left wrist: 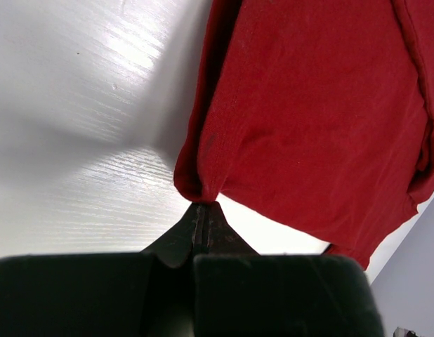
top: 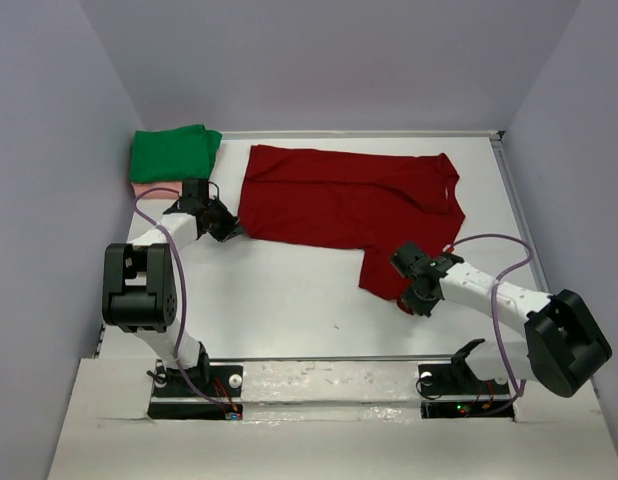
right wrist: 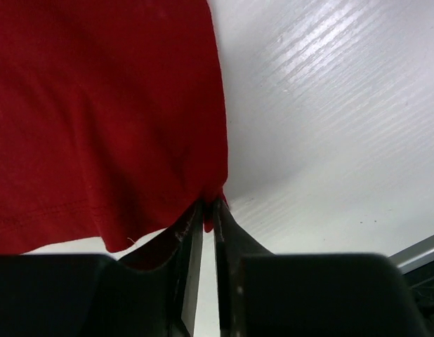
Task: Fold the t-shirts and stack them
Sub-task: Fold the tshirt
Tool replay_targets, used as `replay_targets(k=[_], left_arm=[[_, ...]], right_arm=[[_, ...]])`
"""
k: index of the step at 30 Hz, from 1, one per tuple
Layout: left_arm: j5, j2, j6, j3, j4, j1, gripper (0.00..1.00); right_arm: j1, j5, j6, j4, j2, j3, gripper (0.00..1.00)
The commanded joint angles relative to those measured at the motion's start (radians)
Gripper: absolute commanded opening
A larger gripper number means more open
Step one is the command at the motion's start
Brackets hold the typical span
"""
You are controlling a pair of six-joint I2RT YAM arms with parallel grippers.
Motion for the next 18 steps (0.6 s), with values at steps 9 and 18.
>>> replay_targets(k=[9,18], left_arm=[[0.014,-0.034,0.011,-0.003,-0.002,-0.004,0.0],[-0.066,-0.135,0.028,-0.027,-0.059,-0.006,0.0]], right_arm=[[0.038,0.161,0.085,-0.09,0.016,0.079,0.0],[0.038,0.558,0.03,-0.286,-0.048,0.316,0.0]])
